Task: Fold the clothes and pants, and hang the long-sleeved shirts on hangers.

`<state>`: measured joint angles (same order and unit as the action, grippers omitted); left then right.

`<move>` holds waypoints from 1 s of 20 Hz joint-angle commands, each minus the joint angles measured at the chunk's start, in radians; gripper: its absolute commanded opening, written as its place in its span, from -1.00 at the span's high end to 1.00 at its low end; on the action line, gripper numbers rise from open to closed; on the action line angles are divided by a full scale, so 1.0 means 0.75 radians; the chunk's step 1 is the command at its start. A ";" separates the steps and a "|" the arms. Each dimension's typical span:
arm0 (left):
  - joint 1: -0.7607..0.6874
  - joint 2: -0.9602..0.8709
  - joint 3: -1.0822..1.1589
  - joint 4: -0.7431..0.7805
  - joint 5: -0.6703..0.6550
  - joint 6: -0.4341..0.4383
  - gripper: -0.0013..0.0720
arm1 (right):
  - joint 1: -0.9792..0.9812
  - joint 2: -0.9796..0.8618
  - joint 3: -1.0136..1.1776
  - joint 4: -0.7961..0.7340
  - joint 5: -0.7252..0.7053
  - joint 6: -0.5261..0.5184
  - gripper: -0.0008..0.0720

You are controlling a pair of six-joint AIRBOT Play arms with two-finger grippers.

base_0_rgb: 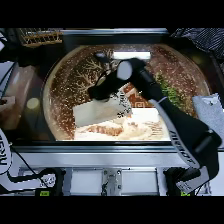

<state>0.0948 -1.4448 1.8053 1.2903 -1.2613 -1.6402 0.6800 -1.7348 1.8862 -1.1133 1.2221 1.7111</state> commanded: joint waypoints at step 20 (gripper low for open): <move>-0.099 0.433 -0.978 -0.006 0.330 0.027 0.96 | -0.765 -0.135 -0.386 0.225 0.113 -0.580 -0.81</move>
<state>0.0822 -1.1744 1.2350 1.2873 -1.0859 -1.6176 0.2417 -1.8091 1.6554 -0.9798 1.2400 1.3254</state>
